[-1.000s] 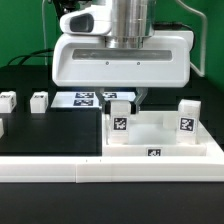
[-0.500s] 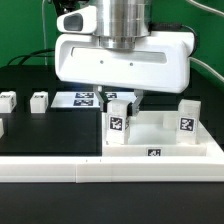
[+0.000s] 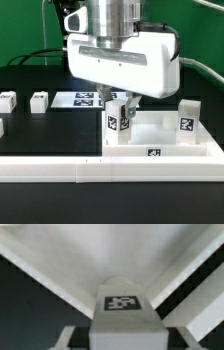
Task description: Assemble square table
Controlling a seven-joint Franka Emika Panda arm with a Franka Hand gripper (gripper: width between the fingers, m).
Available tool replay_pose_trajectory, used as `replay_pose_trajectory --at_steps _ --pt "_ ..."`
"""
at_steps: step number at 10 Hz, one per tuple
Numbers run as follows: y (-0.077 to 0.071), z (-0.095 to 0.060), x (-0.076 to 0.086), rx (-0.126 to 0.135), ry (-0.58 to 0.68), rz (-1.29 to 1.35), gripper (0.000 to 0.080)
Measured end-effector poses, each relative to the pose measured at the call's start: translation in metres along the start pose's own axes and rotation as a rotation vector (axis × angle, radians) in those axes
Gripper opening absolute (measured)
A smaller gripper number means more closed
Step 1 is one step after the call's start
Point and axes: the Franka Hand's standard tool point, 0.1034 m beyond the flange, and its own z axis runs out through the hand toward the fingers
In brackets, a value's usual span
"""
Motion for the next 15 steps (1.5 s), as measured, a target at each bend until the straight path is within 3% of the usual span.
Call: replay_pose_trajectory --at_steps 4,5,6,7,15 --pt "-0.0009 0.0003 -0.0011 0.003 -0.011 0.246 0.0292" --pt "-0.0009 0.0003 -0.0011 0.003 -0.011 0.219 0.0508" --pt "-0.0008 0.0002 -0.0011 0.003 -0.011 0.147 0.0508" --pt "-0.0013 -0.0002 -0.0018 0.003 -0.012 0.118 0.0619" --pt "0.0044 0.0034 -0.0007 0.001 -0.013 -0.575 0.0649"
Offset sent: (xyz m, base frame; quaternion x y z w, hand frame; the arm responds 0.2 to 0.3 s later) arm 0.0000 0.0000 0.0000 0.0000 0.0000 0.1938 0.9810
